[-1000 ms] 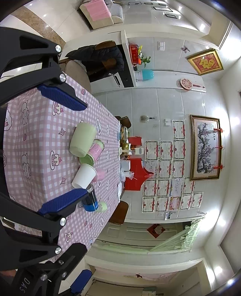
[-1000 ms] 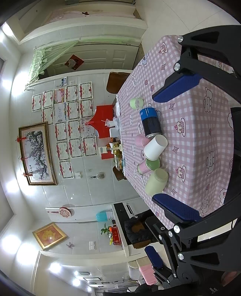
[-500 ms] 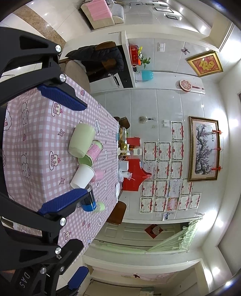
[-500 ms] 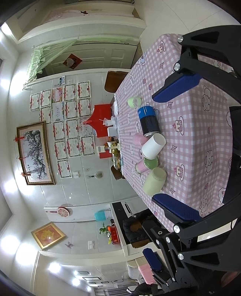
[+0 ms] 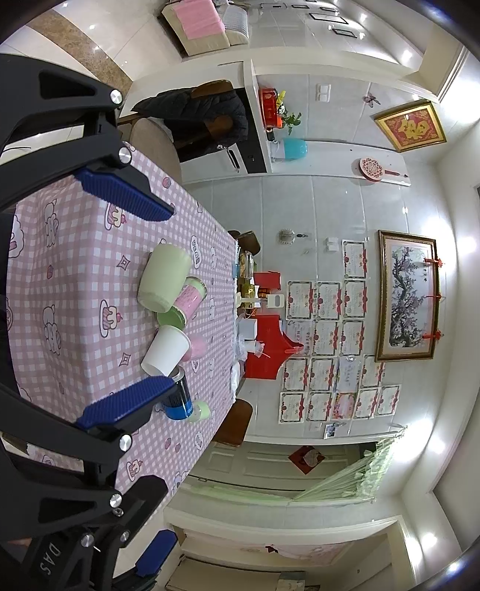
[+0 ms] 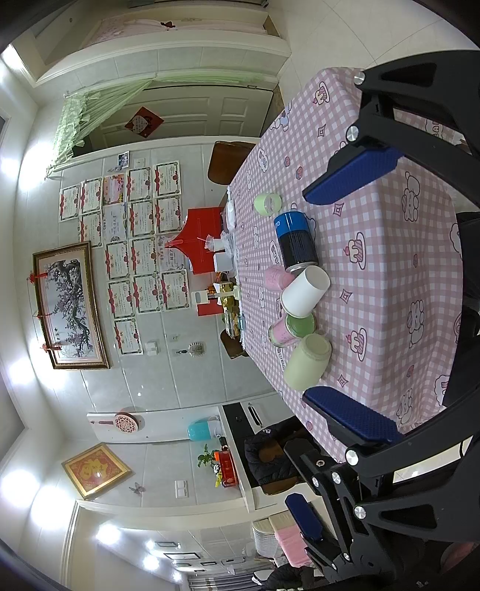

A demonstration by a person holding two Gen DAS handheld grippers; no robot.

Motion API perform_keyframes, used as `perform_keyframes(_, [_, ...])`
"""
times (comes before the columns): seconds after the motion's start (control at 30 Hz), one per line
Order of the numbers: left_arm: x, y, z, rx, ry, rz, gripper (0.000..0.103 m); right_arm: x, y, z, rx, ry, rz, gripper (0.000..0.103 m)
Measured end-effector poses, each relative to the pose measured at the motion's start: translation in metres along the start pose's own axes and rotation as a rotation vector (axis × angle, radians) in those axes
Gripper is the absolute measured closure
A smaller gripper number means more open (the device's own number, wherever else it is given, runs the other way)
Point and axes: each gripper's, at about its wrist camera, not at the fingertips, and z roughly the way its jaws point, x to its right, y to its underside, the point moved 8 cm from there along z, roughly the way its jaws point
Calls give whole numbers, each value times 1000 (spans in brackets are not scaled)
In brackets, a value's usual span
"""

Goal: Flip cup upside down

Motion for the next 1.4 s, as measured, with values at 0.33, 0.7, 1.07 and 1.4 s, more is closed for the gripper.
perform_keyframes(0.33, [0, 1, 2, -6, 5, 0, 18, -2, 3, 1, -9, 0, 0, 8])
perform_keyframes(0.7, [1, 4, 4, -14, 9, 0, 18, -1, 7, 6, -17, 2, 0, 8])
perform_keyframes(1.07, [1, 4, 6, -20, 10, 0, 18, -1, 6, 6, -18, 2, 0, 8])
perform_keyframes(1.4, [-2, 7, 17, -50, 10, -6, 18, -1, 12, 13, -39, 3, 5, 8])
